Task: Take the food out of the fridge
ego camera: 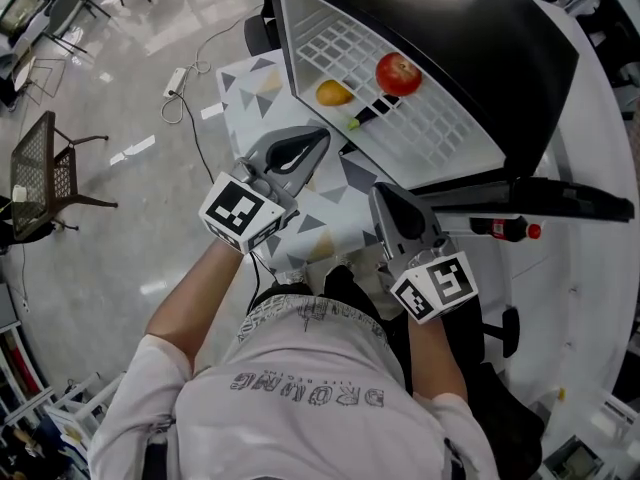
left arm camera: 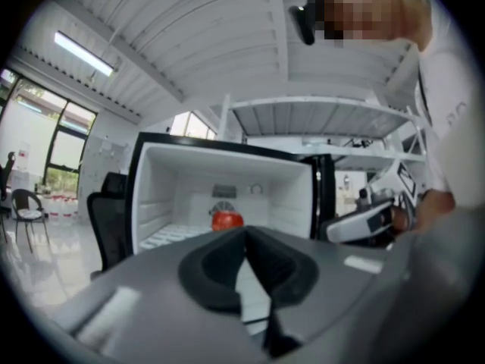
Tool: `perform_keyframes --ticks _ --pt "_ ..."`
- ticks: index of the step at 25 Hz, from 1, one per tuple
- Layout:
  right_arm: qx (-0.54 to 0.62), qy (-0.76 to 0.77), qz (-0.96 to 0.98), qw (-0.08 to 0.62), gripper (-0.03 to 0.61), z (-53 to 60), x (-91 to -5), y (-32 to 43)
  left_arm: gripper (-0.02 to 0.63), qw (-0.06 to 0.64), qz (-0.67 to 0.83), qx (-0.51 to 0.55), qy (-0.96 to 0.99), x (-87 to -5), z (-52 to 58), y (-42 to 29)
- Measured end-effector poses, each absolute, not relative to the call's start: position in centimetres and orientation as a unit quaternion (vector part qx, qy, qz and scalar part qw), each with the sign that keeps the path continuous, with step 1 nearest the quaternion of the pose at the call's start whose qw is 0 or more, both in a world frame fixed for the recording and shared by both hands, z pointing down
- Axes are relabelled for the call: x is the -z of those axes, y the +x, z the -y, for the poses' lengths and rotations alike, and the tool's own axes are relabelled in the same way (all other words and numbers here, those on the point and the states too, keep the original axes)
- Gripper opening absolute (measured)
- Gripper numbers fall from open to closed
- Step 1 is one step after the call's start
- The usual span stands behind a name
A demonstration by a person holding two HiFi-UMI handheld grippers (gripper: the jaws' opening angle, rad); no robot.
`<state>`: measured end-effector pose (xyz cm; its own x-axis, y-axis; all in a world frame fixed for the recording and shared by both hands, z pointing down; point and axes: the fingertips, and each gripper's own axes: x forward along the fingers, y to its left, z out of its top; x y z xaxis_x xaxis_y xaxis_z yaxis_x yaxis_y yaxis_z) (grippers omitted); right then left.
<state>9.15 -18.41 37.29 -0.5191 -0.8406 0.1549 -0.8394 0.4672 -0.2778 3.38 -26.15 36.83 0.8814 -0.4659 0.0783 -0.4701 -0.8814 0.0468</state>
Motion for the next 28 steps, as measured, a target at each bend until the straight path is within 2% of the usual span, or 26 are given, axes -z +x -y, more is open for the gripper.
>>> perform_keyframes --ticks 9,15,23,28 --pt "0.17 -0.479 -0.861 -0.006 -0.002 18.5 -38.3 9.7 0.049 0.013 0.226 -0.051 0.973 -36.5 29.9 8.4" --pt "0.173 -0.482 -0.859 -0.005 -0.002 18.6 -38.6 10.1 0.109 0.006 0.219 -0.063 0.974 -36.6 32.3 10.7" --pt "0.173 -0.493 -0.853 -0.001 -0.002 19.0 -38.7 10.4 0.252 -0.001 0.198 -0.107 0.974 -38.0 35.3 13.1" --pt "0.171 -0.502 -0.848 -0.002 -0.002 19.2 -38.8 10.5 0.314 -0.012 0.164 -0.124 0.978 -38.3 35.9 15.1"
